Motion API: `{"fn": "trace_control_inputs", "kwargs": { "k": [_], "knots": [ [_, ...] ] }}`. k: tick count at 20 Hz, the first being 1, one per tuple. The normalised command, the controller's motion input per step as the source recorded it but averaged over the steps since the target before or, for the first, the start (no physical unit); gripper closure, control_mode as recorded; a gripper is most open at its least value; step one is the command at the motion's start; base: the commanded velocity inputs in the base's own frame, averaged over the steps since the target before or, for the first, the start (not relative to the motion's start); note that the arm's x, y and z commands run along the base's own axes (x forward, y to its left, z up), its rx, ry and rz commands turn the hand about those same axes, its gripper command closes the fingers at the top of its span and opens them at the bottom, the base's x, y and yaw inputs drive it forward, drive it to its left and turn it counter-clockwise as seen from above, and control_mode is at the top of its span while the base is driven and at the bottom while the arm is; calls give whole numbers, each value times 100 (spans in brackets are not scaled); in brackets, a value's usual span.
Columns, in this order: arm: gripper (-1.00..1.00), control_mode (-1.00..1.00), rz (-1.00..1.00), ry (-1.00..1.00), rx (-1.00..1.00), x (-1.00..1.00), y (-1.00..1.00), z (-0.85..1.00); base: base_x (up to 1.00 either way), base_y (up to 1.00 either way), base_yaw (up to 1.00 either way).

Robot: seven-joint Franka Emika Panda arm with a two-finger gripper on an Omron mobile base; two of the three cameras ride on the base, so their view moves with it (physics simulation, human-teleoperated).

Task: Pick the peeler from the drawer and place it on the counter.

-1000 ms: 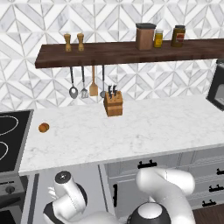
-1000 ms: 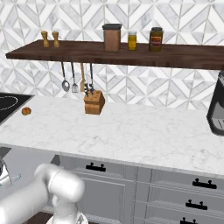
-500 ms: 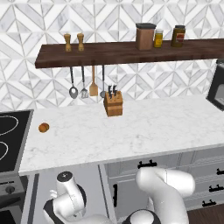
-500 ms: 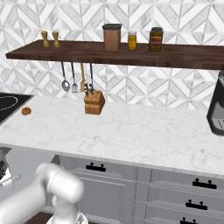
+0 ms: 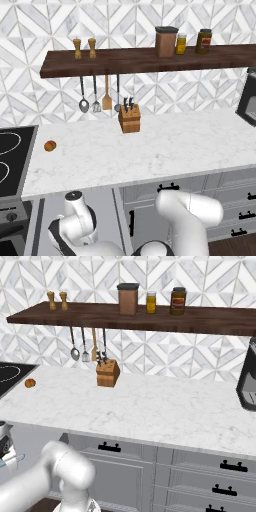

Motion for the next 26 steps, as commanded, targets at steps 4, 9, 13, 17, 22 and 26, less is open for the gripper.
{"fn": "trace_control_inputs", "kwargs": {
  "k": [4, 9, 13, 17, 22, 26],
  "knots": [
    [100, -100, 0, 5, 0, 0, 0, -3, 0, 0, 0],
    [100, -100, 0, 5, 0, 0, 0, -17, 0, 0, 0],
    [100, -100, 0, 4, 0, 0, 0, -24, 0, 0, 0],
    [100, -100, 0, 5, 0, 2, 0, -15, 0, 0, 0],
    [100, -100, 0, 2, 0, -1, 0, 21, 0, 0, 0],
    [100, -100, 0, 3, 0, -2, -2, 22, 0, 0, 0]
  ]
}}
